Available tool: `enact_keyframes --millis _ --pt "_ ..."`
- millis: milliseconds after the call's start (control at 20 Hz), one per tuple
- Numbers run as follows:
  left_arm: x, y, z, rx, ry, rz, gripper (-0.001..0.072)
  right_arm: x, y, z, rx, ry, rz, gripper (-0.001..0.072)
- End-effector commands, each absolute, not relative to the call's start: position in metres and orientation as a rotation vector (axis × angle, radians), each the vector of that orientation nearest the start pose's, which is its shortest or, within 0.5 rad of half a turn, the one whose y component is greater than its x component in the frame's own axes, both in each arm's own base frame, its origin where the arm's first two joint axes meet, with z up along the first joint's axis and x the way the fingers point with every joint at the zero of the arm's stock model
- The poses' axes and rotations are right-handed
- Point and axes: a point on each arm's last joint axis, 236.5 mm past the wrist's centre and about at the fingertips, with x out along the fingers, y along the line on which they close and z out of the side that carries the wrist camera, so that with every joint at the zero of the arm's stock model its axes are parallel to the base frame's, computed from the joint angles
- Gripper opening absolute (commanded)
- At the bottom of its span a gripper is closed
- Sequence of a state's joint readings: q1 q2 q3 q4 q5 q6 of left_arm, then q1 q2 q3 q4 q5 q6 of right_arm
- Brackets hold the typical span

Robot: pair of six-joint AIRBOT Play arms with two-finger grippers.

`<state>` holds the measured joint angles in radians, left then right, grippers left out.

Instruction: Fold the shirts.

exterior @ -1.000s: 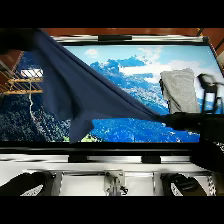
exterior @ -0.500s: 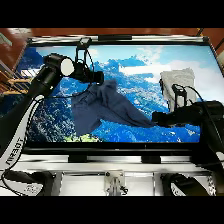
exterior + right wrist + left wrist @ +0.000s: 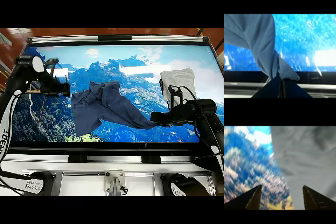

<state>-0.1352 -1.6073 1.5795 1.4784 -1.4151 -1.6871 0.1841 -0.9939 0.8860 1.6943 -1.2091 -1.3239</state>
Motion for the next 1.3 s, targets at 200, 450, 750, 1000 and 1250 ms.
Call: enact_keyframes --millis 200,450,750,1000,1250 --pt "0.427 -0.080 -0.077 -0.320 1.516 -0.085 0.0594 0.296 0.082 0.009 0.205 1.306 0.065 0.0069" --pt "0.440 -0.095 -0.101 -0.392 1.504 -0.113 0.0593 0.296 0.082 0.009 0.206 1.306 0.065 0.0069" --pt "0.452 -0.106 -0.104 -0.425 1.461 -0.152 0.0323 0.296 0.082 0.009 0.208 1.306 0.066 0.0069" --pt "0.462 -0.125 -0.073 -0.436 1.392 -0.280 0.0031 0.296 0.086 0.010 0.222 1.306 0.074 0.0069" --pt "0.497 -0.126 0.146 -0.246 0.876 -0.424 0.0031 0.334 0.128 0.111 0.352 1.076 0.245 0.0068"
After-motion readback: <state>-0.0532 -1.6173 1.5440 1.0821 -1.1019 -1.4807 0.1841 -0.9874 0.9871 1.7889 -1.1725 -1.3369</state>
